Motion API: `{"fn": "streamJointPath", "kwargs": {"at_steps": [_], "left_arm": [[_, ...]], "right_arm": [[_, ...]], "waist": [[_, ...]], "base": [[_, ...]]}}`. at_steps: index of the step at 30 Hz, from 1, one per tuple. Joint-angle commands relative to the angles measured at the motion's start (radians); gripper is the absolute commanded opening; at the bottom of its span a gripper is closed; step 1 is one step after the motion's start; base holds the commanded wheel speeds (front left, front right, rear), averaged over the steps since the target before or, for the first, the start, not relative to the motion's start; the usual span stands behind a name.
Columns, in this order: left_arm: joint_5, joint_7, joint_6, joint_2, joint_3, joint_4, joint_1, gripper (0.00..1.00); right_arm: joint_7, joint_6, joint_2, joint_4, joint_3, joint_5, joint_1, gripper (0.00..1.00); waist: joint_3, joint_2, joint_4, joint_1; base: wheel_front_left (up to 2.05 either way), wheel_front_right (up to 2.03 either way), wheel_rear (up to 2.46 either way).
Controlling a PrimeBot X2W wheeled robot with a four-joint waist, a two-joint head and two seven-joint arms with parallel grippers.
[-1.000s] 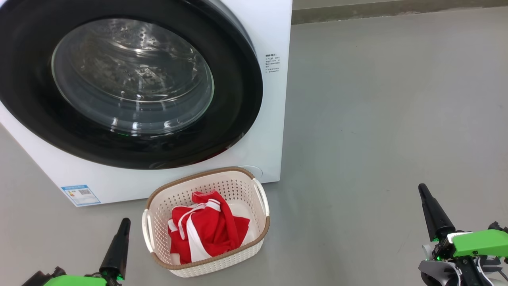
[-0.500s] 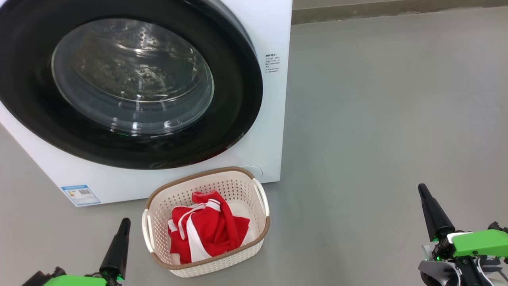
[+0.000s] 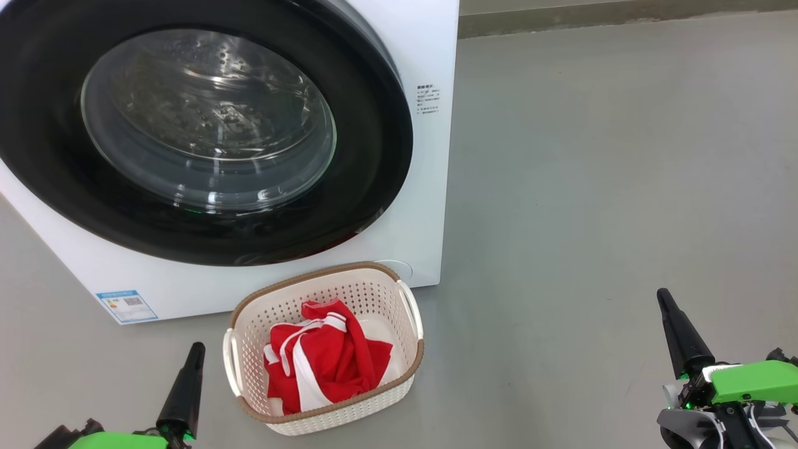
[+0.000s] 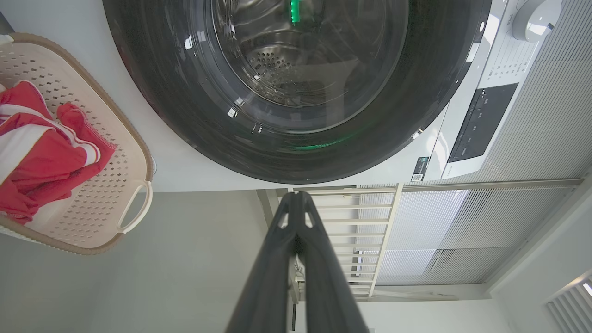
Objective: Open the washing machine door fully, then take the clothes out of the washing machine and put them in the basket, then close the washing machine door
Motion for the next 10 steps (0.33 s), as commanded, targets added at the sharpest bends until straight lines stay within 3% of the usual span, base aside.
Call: {"fn": "streamJointPath", "kwargs": {"at_steps": [1, 10], "left_arm": [[-0.007, 0.005, -0.007, 0.008, 0.034, -0.02, -0.039, 0.0], [-0.007, 0.005, -0.007, 0.008, 0.034, -0.02, -0.039, 0.0]], "right_arm": [[0.007, -0.001, -0.006, -0.024, 0.015, -0.001, -0.041, 0.0], [0.008, -0.001, -0.005, -0.024, 0.014, -0.003, -0.041, 0.0]], "waist": [[0.0, 0.0, 0.0, 0.0], [0.0, 0.0, 0.0, 0.0]], "base": [[0.0, 0.0, 0.0], [0.0, 0.0, 0.0]]}}
